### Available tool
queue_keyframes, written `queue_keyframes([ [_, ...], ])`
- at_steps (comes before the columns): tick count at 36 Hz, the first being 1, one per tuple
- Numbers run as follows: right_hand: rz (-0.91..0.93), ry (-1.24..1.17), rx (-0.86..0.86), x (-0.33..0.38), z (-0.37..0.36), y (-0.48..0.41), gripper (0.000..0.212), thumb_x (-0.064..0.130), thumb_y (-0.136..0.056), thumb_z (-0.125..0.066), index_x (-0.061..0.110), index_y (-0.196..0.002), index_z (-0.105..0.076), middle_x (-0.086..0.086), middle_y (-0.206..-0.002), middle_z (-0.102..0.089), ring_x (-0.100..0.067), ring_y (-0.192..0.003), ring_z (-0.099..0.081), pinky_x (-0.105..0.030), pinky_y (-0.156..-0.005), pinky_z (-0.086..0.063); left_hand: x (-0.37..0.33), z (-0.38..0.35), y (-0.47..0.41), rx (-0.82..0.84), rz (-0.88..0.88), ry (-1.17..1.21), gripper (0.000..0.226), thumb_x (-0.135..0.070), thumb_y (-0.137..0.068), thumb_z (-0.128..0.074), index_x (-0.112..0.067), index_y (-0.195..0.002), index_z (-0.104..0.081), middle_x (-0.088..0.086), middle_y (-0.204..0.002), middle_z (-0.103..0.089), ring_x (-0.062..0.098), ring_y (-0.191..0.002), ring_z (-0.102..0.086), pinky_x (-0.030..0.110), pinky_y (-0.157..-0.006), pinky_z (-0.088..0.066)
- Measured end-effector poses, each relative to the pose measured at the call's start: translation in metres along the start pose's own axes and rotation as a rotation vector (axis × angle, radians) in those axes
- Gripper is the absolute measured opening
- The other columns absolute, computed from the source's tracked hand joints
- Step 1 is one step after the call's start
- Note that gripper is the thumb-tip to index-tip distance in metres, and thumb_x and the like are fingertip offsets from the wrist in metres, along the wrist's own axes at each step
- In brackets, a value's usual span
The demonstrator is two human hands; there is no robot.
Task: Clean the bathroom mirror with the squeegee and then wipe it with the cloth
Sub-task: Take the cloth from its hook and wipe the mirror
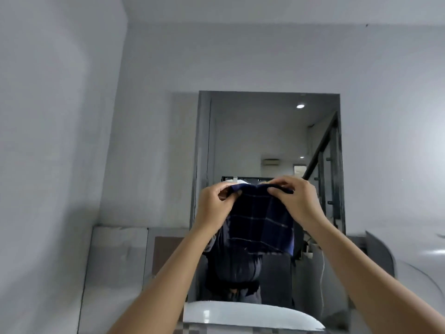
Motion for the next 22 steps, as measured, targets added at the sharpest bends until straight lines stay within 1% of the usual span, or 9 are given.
queue_keyframes([
  [3,0.057,0.026,-0.094,0.008,-0.013,-0.036,0.011,0.014,-0.081,-0.069,0.014,-0.091,-0.072,0.003,-0.09,-0.066,-0.009,-0.084,-0.059,-0.007,-0.069,-0.041,0.01,0.001,-0.032,-0.149,0.002,0.006,0.014,-0.006,-0.082,-0.066,-0.012,-0.095,-0.069,-0.001,-0.087,-0.07,-0.006,-0.077,-0.062,0.006,-0.068,-0.045],
  [5,0.088,0.025,-0.148,0.015,-0.02,-0.057,0.01,0.012,-0.08,-0.069,0.014,-0.09,-0.072,0.004,-0.088,-0.064,-0.007,-0.08,-0.056,-0.003,-0.068,-0.04,0.017,0.0,-0.05,-0.255,0.018,0.002,0.019,-0.007,-0.084,-0.064,-0.009,-0.102,-0.065,0.001,-0.094,-0.066,-0.004,-0.079,-0.059,0.004,-0.071,-0.044],
  [7,0.098,0.03,-0.186,0.019,-0.026,-0.076,0.011,0.011,-0.08,-0.069,0.012,-0.09,-0.072,0.003,-0.088,-0.063,-0.006,-0.079,-0.054,0.001,-0.068,-0.038,0.02,-0.003,-0.064,-0.329,-0.023,-0.02,0.027,-0.005,-0.085,-0.062,-0.007,-0.112,-0.058,-0.001,-0.103,-0.055,-0.004,-0.089,-0.054,0.007,-0.079,-0.043],
  [9,0.102,0.035,-0.217,0.021,-0.031,-0.092,0.011,0.011,-0.08,-0.069,0.011,-0.091,-0.072,0.001,-0.089,-0.064,-0.008,-0.08,-0.054,0.0,-0.069,-0.036,0.021,-0.004,-0.074,-0.363,-0.12,-0.125,0.032,-0.005,-0.086,-0.06,-0.008,-0.117,-0.053,-0.004,-0.108,-0.046,-0.005,-0.096,-0.044,0.009,-0.086,-0.039],
  [11,0.098,0.029,-0.242,0.022,-0.035,-0.105,0.011,0.011,-0.079,-0.069,0.011,-0.09,-0.072,0.001,-0.089,-0.064,-0.008,-0.081,-0.055,0.003,-0.069,-0.035,0.025,-0.006,-0.081,-0.338,-0.232,-0.258,0.032,-0.008,-0.087,-0.057,-0.01,-0.118,-0.052,-0.001,-0.115,-0.048,0.002,-0.104,-0.04,0.01,-0.09,-0.034],
  [13,0.113,0.033,-0.247,0.02,-0.039,-0.113,0.01,0.01,-0.079,-0.069,0.01,-0.089,-0.072,0.002,-0.088,-0.063,-0.009,-0.08,-0.054,0.006,-0.068,-0.033,0.033,-0.008,-0.084,-0.241,-0.314,-0.331,0.03,-0.014,-0.091,-0.054,-0.011,-0.121,-0.052,0.001,-0.122,-0.051,0.01,-0.112,-0.042,0.015,-0.094,-0.034],
  [17,0.167,0.081,-0.224,0.011,-0.049,-0.124,0.01,0.012,-0.08,-0.07,0.011,-0.089,-0.072,0.002,-0.088,-0.065,-0.008,-0.079,-0.055,0.006,-0.069,-0.034,0.059,-0.01,-0.088,-0.053,-0.394,-0.462,0.04,-0.025,-0.097,-0.041,-0.009,-0.134,-0.044,0.004,-0.139,-0.045,0.012,-0.129,-0.036,0.018,-0.107,-0.025],
  [20,0.209,0.109,-0.214,0.003,-0.054,-0.125,0.01,0.014,-0.08,-0.07,0.013,-0.09,-0.072,0.001,-0.089,-0.066,-0.007,-0.08,-0.056,0.003,-0.071,-0.036,0.076,-0.012,-0.089,0.001,-0.45,-0.542,0.045,-0.025,-0.098,-0.037,-0.007,-0.139,-0.035,0.006,-0.146,-0.036,0.015,-0.138,-0.026,0.03,-0.112,-0.027],
  [22,0.225,0.124,-0.218,-0.001,-0.054,-0.122,0.01,0.015,-0.08,-0.069,0.014,-0.09,-0.072,0.001,-0.091,-0.067,-0.008,-0.082,-0.057,-0.001,-0.072,-0.037,0.081,-0.013,-0.087,0.019,-0.468,-0.569,0.047,-0.028,-0.098,-0.036,-0.008,-0.141,-0.031,0.005,-0.148,-0.033,0.015,-0.139,-0.023,0.033,-0.112,-0.028],
])
Point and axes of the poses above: each hand's wrist, its own y-axis away from the middle knuckle, its own z-axis out of the back of the hand, x = y × z, the point moved 2 cm from there along -y, towards the middle knuckle
